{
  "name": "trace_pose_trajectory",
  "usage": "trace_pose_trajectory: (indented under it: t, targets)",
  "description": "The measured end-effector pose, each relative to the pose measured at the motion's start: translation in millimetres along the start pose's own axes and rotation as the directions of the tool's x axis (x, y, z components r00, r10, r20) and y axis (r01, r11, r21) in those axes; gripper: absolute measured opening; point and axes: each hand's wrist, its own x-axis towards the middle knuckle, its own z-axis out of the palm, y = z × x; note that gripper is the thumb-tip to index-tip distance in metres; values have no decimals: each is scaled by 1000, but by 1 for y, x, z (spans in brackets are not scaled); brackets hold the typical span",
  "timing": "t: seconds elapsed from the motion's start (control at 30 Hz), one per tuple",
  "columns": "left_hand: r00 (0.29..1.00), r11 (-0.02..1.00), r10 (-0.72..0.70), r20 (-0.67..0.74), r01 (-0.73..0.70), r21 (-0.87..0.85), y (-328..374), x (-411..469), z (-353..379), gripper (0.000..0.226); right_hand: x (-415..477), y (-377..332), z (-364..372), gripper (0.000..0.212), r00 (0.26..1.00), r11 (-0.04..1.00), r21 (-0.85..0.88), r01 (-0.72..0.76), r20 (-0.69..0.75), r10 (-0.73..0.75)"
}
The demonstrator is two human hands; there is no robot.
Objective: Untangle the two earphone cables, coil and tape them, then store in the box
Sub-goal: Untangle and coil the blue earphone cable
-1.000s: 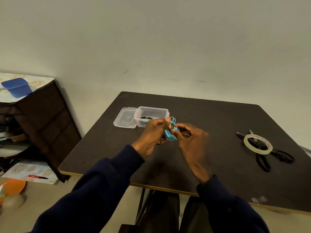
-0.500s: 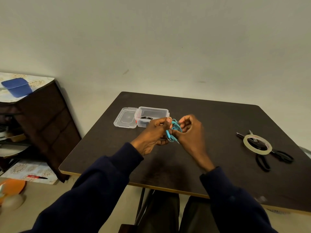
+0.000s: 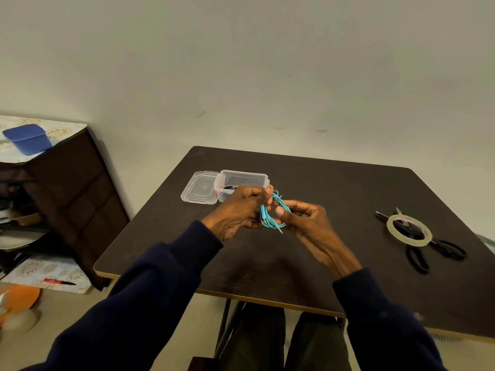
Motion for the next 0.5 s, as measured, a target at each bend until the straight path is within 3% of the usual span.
trace_pose_trajectory:
  t: [0.23, 0.37, 0.5]
  targets:
    - [1000, 999, 11, 5, -10, -47, 2, -1, -6, 59, -7, 5, -10, 33, 995, 969, 234, -80, -40, 91]
    - [1000, 990, 19, -4, -20, -141, 4, -5, -6, 38, -12, 7, -8, 29, 988, 948, 311, -66, -113, 106]
    - [998, 976, 60, -33, -66, -210, 3, -6, -1, 33, -16, 15, -4, 21, 981, 938, 345, -41, -166, 104]
